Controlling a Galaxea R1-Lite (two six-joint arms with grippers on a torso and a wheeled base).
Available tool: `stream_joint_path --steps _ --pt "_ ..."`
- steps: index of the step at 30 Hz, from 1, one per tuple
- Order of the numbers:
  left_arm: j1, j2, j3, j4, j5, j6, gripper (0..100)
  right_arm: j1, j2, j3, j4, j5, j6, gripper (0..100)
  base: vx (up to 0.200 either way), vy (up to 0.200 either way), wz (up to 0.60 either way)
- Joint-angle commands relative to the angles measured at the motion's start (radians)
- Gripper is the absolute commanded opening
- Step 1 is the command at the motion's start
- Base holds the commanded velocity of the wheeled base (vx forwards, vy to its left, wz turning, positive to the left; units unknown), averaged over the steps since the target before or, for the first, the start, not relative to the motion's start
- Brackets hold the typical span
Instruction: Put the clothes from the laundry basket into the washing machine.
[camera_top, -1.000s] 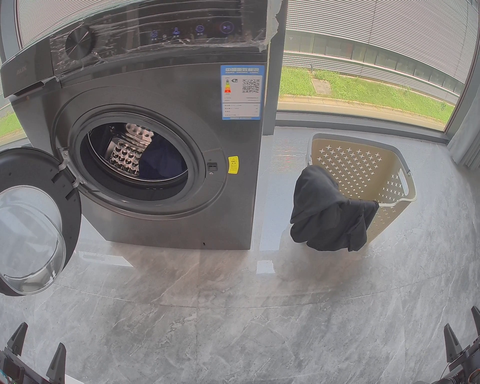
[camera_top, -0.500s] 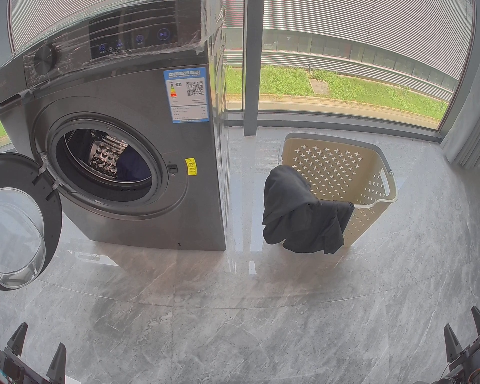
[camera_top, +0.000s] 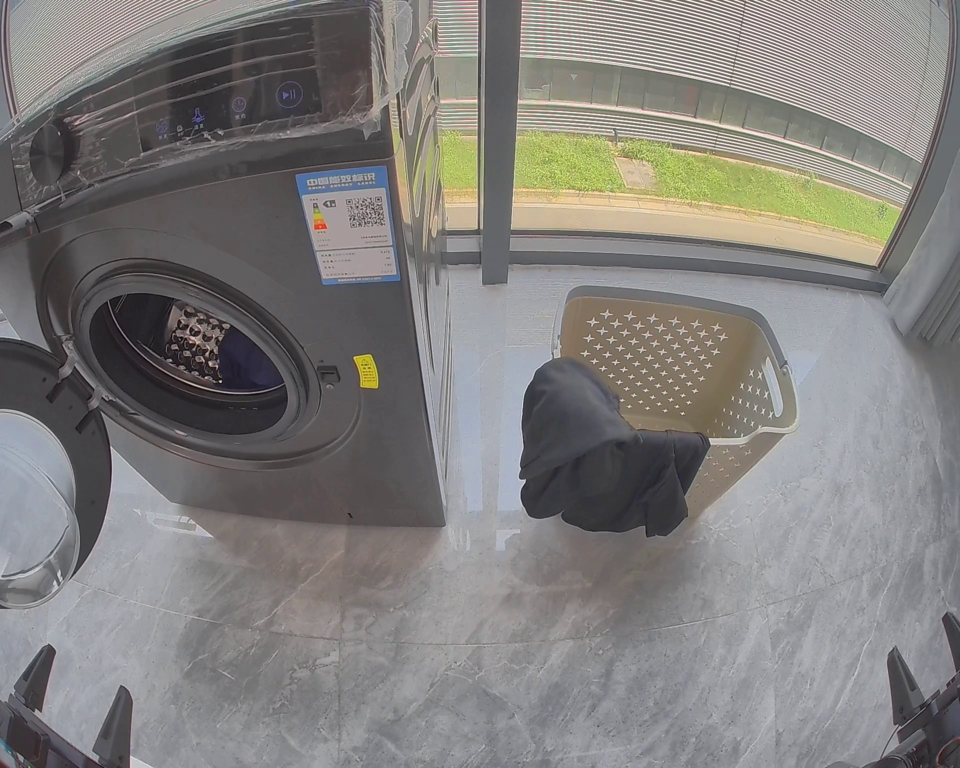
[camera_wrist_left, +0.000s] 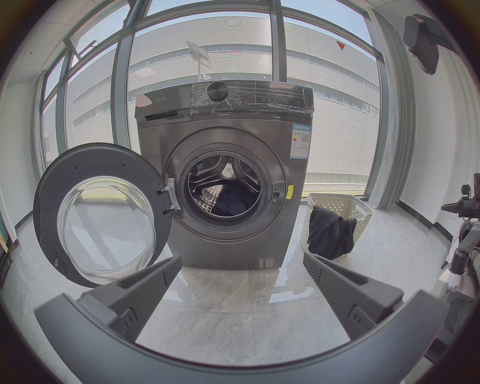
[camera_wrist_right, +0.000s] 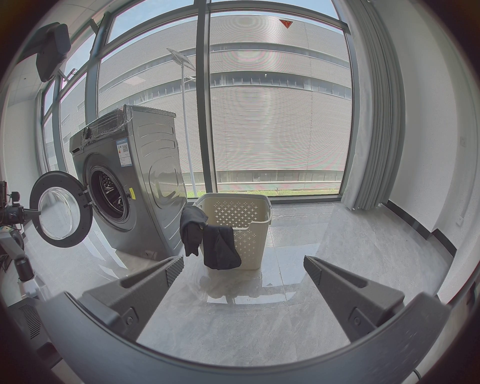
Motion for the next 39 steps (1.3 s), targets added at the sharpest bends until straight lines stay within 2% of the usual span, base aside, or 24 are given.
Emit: stream_joint_path --steps 1,16,21,23,25,26,29,30,32,34,35,39 --pt "0.0 -0.012 0.018 0.001 0.002 0.006 100 -0.001 -0.014 0.018 0.0 0.0 -0.001 100 0.0 -0.2 0.0" --pt "0.0 -0.012 0.018 0.001 0.001 0.004 100 0.001 -0.014 0.018 0.0 0.0 -0.001 100 0.0 -0.2 0.0" --pt "0.0 -0.012 0.018 0.001 -0.001 0.001 100 -0.001 -0.014 0.018 0.002 -0.008 0.015 100 0.0 -0.2 0.0" --pt "0.0 -0.012 0.018 0.0 0.001 0.0 100 -0.001 -0.014 0.016 -0.003 -0.013 0.015 100 0.0 0.0 0.0" --pt "0.0 -0.012 0.018 0.0 -0.001 0.001 100 0.001 -0.014 -0.015 -0.023 -0.003 0.012 100 0.0 0.0 0.0" --pt "0.0 -0.012 0.018 0.0 0.001 0.001 100 0.001 -0.014 -0.114 -0.047 0.0 0.022 100 0.0 0.0 0.0" --pt "0.0 -0.012 0.018 0.0 -0.004 0.001 100 0.01 0.132 -0.298 -0.004 0.0 0.05 100 0.0 0.0 0.0" --pt "0.0 -0.012 0.018 0.0 -0.004 0.001 100 0.011 0.141 -0.304 -0.001 0.0 0.05 100 0.0 0.0 0.0" --pt "-0.001 -0.012 0.018 0.0 -0.004 0.0 100 0.034 0.325 -0.337 0.011 0.016 0.048 100 0.0 0.0 0.0" --pt "-0.001 -0.012 0.018 0.0 -0.004 0.0 100 0.041 0.368 -0.34 0.009 0.023 0.048 100 0.0 0.0 0.0" --pt "0.0 -0.012 0.018 0.0 -0.002 0.0 100 0.065 0.538 -0.35 -0.021 0.052 0.048 100 0.0 0.0 0.0" --pt "-0.001 -0.012 0.018 0.0 -0.001 -0.005 100 0.128 0.816 -0.36 -0.195 0.064 0.056 100 0.15 0.0 0.0"
